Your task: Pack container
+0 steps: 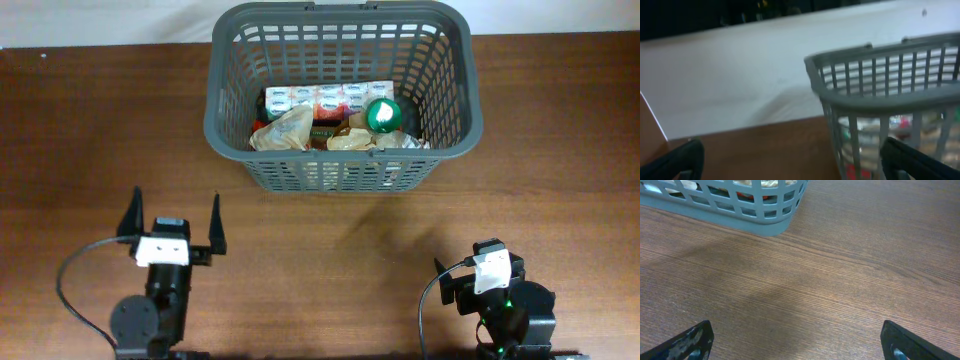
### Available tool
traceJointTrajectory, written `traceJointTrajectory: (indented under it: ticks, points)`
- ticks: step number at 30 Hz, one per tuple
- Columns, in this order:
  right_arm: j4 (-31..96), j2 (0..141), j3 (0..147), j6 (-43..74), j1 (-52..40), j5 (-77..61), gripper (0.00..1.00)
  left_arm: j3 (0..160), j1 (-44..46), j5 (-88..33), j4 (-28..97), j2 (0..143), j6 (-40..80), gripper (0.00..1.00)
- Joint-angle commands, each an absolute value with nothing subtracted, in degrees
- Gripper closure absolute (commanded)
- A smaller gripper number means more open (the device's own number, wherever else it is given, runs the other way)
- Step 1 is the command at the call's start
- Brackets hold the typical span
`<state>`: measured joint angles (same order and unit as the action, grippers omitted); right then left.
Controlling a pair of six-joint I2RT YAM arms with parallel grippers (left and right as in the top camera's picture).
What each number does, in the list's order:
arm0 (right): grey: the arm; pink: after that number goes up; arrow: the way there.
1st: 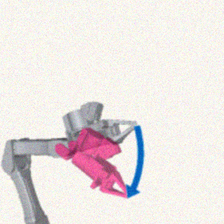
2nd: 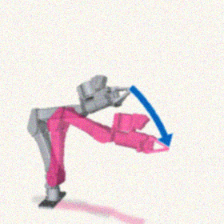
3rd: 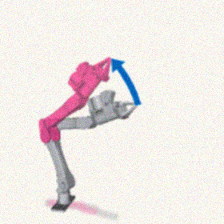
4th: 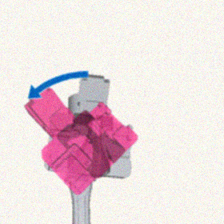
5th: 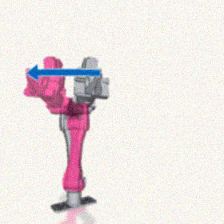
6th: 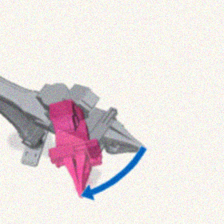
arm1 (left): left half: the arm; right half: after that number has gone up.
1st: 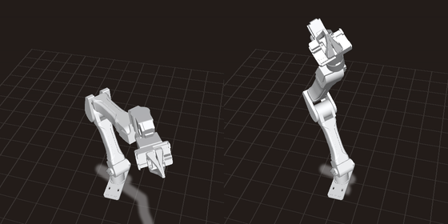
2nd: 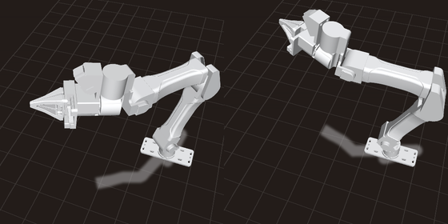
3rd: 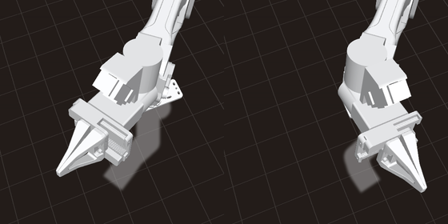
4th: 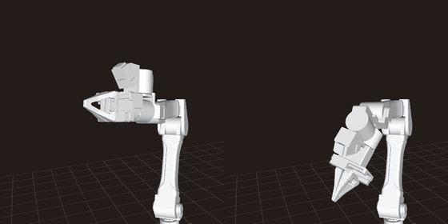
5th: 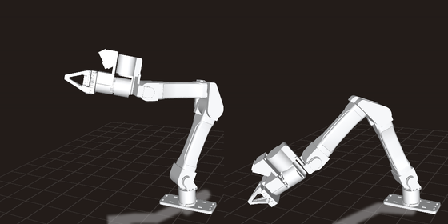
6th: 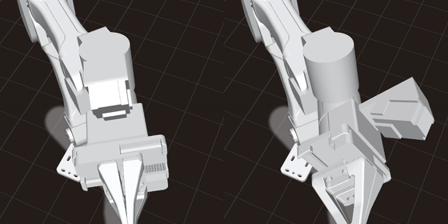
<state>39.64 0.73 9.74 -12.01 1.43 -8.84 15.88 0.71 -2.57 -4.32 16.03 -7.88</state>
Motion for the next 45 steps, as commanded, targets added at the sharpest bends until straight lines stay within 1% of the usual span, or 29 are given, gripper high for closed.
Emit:
traceJointTrajectory:
  ticks: [1, 13, 22, 26, 45]
  points:
    - [39.44, 0.21, 9.37, -12.01, 0.97, -8.32, 0.01, 10.66, 0.97, -2.13, -5.74, 12.1, -8.62, 0.01]
    - [39.44, 0.21, 9.37, -12.01, 0.97, -8.29, 0.01, 0.62, 0.97, -2.13, -6.44, 0.4, -8.62, 0.01]
    - [39.44, 0.21, 9.37, -12.01, 0.97, -8.32, 0.01, 0.51, 1.13, -2.13, -1.21, 0.3, -8.62, 0.01]
    - [39.44, 0.21, 9.37, -12.01, 0.97, -8.29, 0.01, 0.54, 1.13, -2.02, 4.91, 0.3, -8.62, 0.01]
    - [39.44, 0.21, 9.37, -12.01, 0.97, -8.32, 0.01, 0.54, 1.13, -1.91, 4.58, 0.67, -8.62, 0.01]
